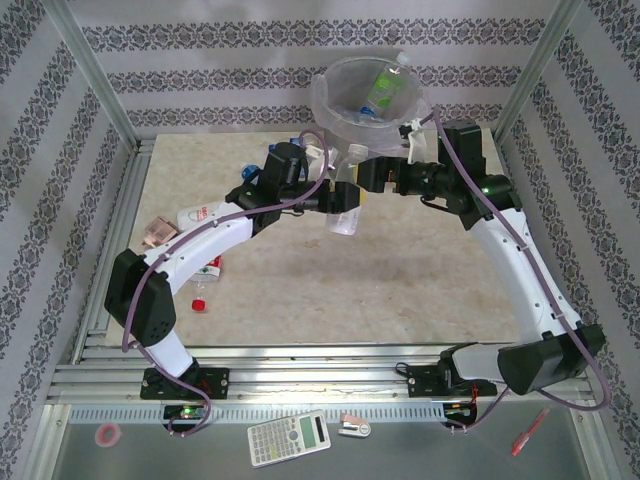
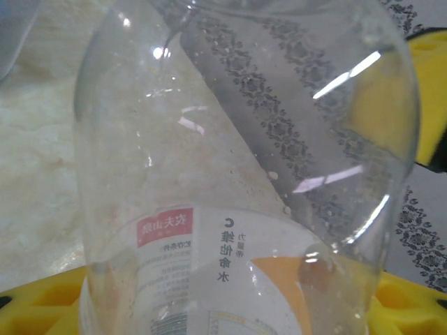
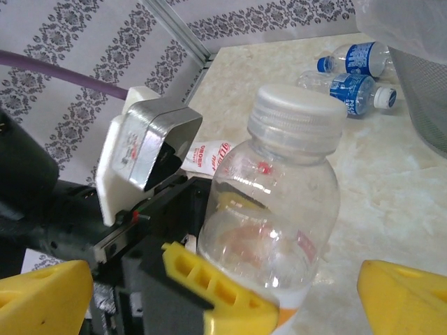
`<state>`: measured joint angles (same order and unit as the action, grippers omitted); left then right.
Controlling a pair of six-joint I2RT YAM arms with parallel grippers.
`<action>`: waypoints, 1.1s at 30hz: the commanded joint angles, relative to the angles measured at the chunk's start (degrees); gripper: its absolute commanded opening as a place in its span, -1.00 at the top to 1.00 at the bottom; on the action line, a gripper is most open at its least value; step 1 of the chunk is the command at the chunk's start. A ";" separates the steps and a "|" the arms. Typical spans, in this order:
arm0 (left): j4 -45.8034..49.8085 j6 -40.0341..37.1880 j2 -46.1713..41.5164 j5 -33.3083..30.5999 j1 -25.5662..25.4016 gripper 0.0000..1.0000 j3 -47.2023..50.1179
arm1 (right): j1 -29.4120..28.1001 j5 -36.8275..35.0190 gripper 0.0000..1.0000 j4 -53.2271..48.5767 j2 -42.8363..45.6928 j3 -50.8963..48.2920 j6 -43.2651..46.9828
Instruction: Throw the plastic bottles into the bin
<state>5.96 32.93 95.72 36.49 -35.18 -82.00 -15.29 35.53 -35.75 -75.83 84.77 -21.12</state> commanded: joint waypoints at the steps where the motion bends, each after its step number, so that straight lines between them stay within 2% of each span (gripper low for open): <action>1: -2.70 -1.64 -1.66 1.85 -1.62 -0.14 -2.05 | -0.97 1.89 -0.92 2.04 -1.27 -0.75 -1.01; 23: -5.87 -1.86 -2.57 2.96 -3.58 -0.07 -2.41 | -0.97 -1.65 -0.74 2.28 -4.17 -2.42 -2.73; 33: -5.00 -3.04 -0.65 4.59 -5.06 -0.02 -5.03 | -1.21 -0.45 -0.49 3.32 -5.96 -1.74 -3.57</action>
<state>4.25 32.12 95.22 37.98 -38.59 -83.05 -16.03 35.77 -32.71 -80.42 83.11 -24.27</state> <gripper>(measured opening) 0.600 0.752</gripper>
